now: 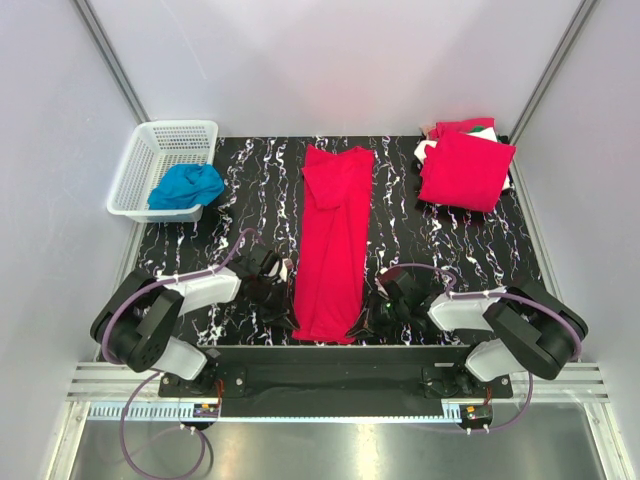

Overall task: Fold and stack the t-shirts
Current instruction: Fold the tshirt

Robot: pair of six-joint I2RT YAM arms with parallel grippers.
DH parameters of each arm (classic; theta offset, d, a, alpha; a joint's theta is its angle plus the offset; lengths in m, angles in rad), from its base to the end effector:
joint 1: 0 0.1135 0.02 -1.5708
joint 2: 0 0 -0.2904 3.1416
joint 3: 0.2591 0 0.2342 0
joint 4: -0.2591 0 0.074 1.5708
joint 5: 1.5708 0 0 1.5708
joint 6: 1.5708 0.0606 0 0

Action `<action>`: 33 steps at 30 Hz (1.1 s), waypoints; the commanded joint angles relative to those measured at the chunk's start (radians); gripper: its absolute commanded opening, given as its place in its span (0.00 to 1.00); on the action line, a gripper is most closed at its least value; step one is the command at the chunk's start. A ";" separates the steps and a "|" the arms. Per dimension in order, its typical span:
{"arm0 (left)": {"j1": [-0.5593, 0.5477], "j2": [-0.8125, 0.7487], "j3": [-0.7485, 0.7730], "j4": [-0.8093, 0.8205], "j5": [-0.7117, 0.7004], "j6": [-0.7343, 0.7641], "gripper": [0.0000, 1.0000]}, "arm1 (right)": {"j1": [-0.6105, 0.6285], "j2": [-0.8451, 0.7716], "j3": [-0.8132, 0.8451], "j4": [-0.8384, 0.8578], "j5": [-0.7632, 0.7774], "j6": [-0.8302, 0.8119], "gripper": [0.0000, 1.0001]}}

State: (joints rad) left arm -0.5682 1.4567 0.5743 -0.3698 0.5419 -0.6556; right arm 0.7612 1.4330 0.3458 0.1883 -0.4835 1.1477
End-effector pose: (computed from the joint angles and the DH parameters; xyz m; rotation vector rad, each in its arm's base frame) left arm 0.1657 -0.1429 0.1457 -0.0027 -2.9418 0.9395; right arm 0.1384 0.1707 0.1287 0.3096 2.8726 1.2305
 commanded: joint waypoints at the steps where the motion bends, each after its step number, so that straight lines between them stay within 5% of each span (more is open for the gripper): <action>1: -0.009 0.045 -0.031 -0.008 -0.143 0.039 0.00 | 0.006 0.033 -0.021 -0.082 0.094 -0.039 0.00; 33: -0.004 -0.045 0.160 -0.093 -0.102 0.060 0.00 | 0.006 -0.063 0.214 -0.311 0.148 -0.118 0.00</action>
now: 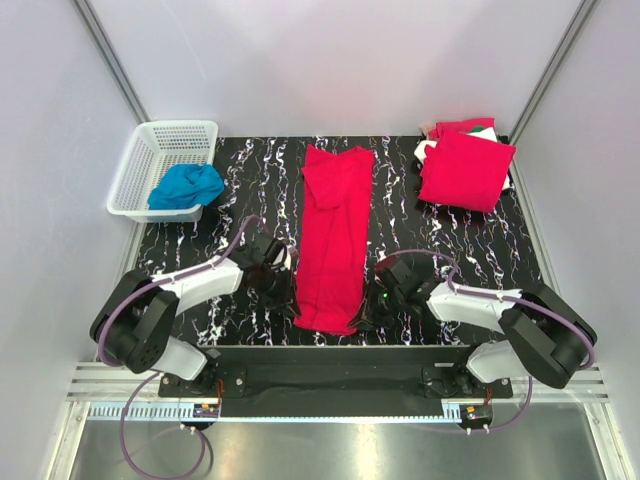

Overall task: Fold and stack the t-shirts
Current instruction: Fold the tshirt

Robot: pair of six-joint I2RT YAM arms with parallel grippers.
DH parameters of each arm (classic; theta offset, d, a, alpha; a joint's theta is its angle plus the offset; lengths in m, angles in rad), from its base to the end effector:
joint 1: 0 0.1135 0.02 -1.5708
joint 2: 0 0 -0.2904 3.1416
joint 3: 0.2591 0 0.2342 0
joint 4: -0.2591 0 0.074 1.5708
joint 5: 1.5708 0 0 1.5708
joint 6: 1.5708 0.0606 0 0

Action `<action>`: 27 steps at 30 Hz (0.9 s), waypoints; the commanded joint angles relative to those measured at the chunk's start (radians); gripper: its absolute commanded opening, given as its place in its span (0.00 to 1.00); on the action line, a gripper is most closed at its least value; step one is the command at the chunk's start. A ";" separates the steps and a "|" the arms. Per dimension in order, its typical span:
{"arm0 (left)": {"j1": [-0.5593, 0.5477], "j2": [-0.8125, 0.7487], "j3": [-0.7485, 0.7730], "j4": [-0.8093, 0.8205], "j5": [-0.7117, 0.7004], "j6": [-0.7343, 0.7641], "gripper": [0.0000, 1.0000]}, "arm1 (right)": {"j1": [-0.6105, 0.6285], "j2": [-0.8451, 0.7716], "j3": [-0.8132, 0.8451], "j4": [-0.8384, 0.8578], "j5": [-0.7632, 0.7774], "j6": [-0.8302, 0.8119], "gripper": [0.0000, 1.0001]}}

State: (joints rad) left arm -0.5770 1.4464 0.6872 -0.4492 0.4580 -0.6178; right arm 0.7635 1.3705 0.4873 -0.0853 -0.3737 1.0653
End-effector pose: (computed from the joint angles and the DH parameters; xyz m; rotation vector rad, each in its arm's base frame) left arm 0.1823 -0.1506 0.1693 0.0663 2.9746 -0.8792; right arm 0.1481 0.1724 0.1538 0.2658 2.8726 1.0409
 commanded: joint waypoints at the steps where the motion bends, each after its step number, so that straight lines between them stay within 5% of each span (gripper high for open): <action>1: 0.008 -0.034 0.055 -0.019 -0.016 0.026 0.00 | 0.003 0.004 0.085 -0.045 0.039 -0.042 0.00; 27: 0.114 0.134 0.382 -0.103 -0.036 0.087 0.00 | -0.239 0.070 0.428 -0.289 -0.013 -0.281 0.00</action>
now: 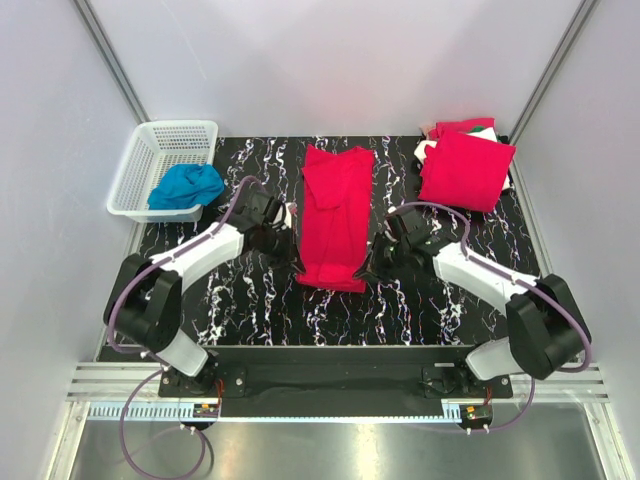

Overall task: Fold and stack the t-shirts
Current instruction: Fold the tshirt

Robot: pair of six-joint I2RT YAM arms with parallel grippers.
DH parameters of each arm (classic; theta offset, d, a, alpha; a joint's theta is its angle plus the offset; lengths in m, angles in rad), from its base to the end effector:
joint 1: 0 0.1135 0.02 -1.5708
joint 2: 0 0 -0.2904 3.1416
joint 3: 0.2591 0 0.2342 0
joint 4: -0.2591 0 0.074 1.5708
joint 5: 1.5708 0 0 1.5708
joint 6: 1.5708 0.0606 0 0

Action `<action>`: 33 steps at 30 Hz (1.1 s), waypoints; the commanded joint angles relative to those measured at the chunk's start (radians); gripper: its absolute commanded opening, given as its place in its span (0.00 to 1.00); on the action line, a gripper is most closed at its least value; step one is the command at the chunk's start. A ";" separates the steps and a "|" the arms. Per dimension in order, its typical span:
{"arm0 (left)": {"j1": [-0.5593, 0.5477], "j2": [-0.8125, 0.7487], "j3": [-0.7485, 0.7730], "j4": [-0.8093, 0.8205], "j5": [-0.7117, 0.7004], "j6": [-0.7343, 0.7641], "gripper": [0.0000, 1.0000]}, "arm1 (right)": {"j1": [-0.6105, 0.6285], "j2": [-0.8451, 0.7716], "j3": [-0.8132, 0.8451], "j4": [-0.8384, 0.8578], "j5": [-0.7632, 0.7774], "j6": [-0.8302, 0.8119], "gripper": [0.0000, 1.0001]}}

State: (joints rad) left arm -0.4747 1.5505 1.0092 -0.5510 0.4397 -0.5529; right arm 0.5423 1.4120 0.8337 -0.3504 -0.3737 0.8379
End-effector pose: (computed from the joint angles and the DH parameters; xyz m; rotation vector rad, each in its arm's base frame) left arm 0.2536 -0.1593 0.2243 0.0432 2.8110 -0.8829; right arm 0.2237 0.1606 0.2223 0.2309 2.7094 0.9702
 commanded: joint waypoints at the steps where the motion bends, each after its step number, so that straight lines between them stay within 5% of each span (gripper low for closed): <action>1: 0.013 0.042 0.071 0.000 -0.016 0.024 0.00 | -0.024 0.047 0.094 -0.022 -0.016 -0.060 0.00; 33: 0.087 0.335 0.471 -0.052 -0.021 0.068 0.00 | -0.165 0.323 0.432 -0.087 -0.088 -0.201 0.00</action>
State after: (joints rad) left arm -0.4004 1.8748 1.4040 -0.6075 0.4355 -0.5011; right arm 0.4015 1.7081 1.1839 -0.4267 -0.4236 0.6838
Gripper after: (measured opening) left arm 0.022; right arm 0.018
